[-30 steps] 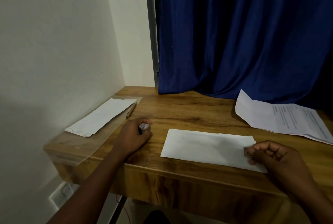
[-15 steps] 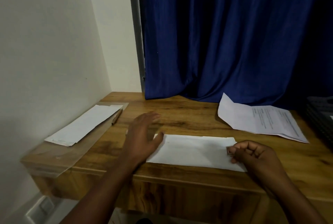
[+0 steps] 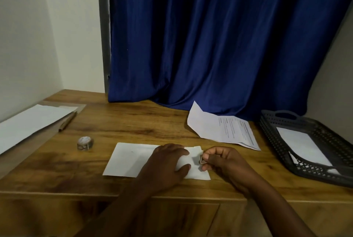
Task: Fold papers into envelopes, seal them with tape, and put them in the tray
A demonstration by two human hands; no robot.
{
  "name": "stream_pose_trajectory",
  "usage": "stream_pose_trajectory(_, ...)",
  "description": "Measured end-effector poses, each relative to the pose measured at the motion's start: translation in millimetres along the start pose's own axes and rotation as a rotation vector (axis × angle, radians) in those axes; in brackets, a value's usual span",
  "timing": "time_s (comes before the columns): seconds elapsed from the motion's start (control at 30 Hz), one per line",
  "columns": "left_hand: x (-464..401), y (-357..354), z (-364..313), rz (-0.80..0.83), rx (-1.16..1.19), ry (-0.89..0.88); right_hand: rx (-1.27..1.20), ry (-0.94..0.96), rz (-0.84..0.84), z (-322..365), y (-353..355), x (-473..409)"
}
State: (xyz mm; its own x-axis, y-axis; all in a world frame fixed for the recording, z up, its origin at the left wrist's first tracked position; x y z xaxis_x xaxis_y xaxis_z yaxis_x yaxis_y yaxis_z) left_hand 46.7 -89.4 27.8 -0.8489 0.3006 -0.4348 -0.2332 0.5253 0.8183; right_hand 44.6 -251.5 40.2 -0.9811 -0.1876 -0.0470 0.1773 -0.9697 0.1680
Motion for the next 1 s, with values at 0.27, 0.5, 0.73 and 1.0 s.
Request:
stream_pose_trajectory(0.27, -0.6, 6.4, 10.7, -0.018, 0.146, 0.169, 0.834, 0.096, 0.274, 40.8, -15.1, -50.5)
stream_pose_trajectory(0.5, 1.4, 16.5, 3.5, -0.081, 0.151, 0.136, 1.142, 0.145, 0.430, 42.8, -43.6, -72.6)
stream_pose_trajectory(0.73, 1.5, 16.0, -2.6, -0.056, 0.072, 0.070, 1.232, 0.129, 0.495, 36.7, -58.1, -82.5)
stream_pose_trajectory(1.0, 0.3, 10.5, -6.0, -0.016, -0.021, 0.004, 1.236, 0.142, 0.502, 32.7, -67.1, -87.7)
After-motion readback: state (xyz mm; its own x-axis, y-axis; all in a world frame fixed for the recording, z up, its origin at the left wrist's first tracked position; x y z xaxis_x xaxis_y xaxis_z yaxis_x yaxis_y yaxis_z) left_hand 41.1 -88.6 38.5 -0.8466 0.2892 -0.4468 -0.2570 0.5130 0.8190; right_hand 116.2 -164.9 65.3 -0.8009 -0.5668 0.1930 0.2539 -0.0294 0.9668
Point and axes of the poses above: each hand's wrist, its own x-axis away from the middle knuckle, its own y-axis out of the back of the hand, z = x × y, the point moved 10 cm from there along -x, towards the middle knuckle, and after that the axes turned 6 degrees about -z, right-handed, at the moved point
